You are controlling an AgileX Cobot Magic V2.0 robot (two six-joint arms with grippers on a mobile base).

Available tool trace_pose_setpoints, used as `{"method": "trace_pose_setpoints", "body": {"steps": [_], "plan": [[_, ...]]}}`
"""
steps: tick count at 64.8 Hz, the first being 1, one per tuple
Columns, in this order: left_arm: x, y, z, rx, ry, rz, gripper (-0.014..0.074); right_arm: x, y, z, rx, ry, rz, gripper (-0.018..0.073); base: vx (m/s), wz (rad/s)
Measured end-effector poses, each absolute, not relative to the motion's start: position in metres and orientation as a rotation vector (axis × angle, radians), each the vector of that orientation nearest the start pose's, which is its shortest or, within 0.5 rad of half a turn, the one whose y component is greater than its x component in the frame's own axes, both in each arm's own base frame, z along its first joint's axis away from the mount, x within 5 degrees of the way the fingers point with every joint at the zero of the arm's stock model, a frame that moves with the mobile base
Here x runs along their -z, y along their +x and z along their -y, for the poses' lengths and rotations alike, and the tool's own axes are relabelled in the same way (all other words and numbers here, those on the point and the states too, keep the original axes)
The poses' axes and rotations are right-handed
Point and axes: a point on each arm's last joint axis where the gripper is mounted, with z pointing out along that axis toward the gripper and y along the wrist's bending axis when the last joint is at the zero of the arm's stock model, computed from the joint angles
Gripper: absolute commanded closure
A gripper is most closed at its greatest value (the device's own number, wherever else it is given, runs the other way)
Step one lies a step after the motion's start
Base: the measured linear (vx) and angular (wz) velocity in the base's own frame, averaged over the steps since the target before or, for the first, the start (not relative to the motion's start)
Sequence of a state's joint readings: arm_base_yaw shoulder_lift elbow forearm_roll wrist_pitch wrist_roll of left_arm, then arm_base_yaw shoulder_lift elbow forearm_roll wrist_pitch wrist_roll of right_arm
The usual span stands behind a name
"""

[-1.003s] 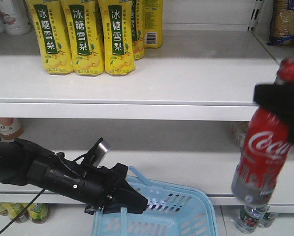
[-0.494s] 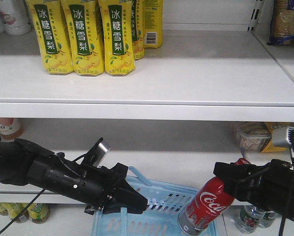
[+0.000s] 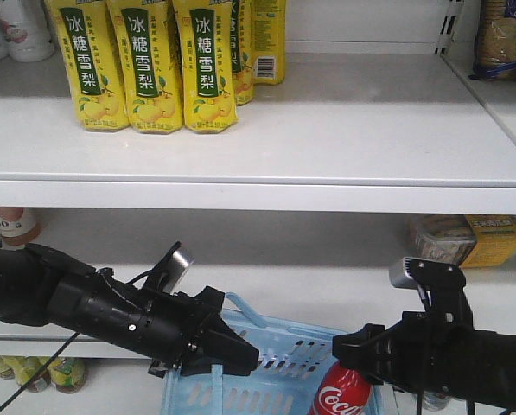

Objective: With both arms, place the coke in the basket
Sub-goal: 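Lower the held bottle into the basket beside the left gripper, then open the right gripper to release the bottle and withdraw it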

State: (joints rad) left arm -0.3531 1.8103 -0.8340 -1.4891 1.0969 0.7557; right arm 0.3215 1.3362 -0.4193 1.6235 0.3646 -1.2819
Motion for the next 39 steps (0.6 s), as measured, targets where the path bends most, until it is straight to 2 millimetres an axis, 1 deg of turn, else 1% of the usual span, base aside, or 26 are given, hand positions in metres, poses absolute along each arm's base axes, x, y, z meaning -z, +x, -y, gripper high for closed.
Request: {"method": "trace_pose_setpoints", "body": {"steps": [5,12,23,31,39], "plan": [[-0.171,0.254,0.180,1.764,0.051,-2.703,0.0602,-0.161,0.198,-0.100,-0.726,-0.143,-2.498,0.0482,0.00,0.00],[-0.171,0.254,0.180,1.764,0.051,-2.703,0.0602,-0.141,0.201,-0.101,-0.707,-0.138,-2.590,0.0416,0.00,0.00],[-0.171,0.254,0.180,1.764,0.051,-2.703,0.0602,-0.120,0.202,-0.103,-0.712,-0.121,-2.687,0.0293,0.00,0.00],[-0.171,0.254,0.180,1.764,0.051,-2.703,0.0602,-0.117,0.202,-0.104,-0.736,-0.116,-2.698,0.0213,0.00,0.00],[-0.167,0.253,0.179,1.702,0.076,-2.733,0.0602,-0.121,0.203,-0.105,-0.754,-0.116,-2.679,0.0181,0.00,0.00]]}}
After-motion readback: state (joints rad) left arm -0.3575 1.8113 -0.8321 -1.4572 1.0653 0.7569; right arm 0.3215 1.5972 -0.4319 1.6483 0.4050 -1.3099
